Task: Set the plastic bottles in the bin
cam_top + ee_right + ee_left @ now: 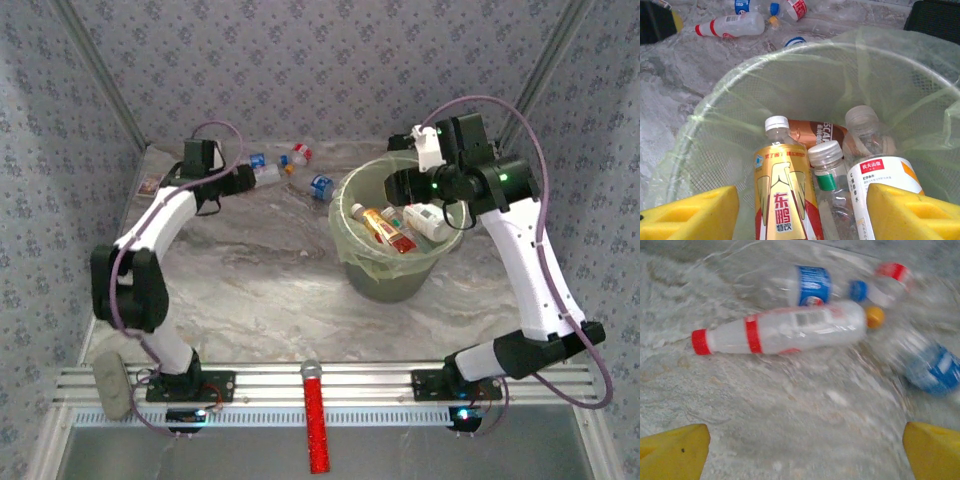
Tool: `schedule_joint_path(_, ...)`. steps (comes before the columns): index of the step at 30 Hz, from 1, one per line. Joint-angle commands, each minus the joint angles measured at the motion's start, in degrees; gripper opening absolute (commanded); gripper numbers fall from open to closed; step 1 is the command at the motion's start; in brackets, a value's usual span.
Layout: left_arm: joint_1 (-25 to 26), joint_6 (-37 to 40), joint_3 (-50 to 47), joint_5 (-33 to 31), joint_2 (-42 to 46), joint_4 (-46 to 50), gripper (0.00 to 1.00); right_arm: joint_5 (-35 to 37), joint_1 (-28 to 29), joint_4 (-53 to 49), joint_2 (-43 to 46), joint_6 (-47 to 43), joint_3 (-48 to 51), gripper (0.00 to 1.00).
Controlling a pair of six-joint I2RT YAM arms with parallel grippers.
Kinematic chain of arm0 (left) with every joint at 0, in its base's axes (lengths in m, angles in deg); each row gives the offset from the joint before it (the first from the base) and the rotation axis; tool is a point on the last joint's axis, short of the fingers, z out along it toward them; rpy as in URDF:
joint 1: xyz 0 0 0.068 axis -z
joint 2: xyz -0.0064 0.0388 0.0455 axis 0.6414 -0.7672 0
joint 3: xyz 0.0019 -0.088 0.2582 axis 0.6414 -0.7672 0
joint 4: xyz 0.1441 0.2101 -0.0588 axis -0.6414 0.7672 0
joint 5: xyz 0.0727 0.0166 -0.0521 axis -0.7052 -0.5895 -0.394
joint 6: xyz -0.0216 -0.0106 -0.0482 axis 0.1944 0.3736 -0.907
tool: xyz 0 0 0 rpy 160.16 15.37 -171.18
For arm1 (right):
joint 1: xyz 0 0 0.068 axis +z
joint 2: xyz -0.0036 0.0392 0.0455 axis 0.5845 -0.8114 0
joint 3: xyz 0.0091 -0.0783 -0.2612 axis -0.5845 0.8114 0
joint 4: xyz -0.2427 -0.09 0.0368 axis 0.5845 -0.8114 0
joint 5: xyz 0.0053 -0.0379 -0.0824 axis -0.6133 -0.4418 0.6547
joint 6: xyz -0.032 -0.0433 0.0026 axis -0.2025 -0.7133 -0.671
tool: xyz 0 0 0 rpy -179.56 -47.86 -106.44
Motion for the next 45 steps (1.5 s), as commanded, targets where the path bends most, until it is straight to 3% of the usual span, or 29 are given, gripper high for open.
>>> schedule_joint_path(1,-2.3,-16.8,2.7,3.8,-4.7,-1.7,0.98,-0.6,-0.6,2.1,-0.2,1.5,3.8,0.71)
schedule_joint_path(9,-4.1,-49.1,1.0,3.4,-12.4,-15.3,0.95,-0.3,-1.4,2.6,2.6,0.5,8.4,0.71)
schedule_joint_path(16,-3.3,-62.2,4.8,3.1,-19.4,-17.4,0.9,-0.6,-3.3,3.8,6.2,-0.5,12.3,0.68)
schedule_joint_path(31,-2.9,-71.5,7.9,1.9,-26.6,-19.2,0.79,-1.0,-6.9,2.8,9.0,-1.7,12.9,0.68)
schedule_joint_path(38,-3.1,-71.5,8.2,1.6,-27.5,-18.7,0.6,-0.7,-7.1,2.4,9.0,-2.0,12.6,0.68)
schedule_joint_path(45,-3.2,-68.9,3.1,-0.8,-21.9,-19.3,0.51,-0.6,-7.2,2.1,9.0,-2.2,11.8,0.68)
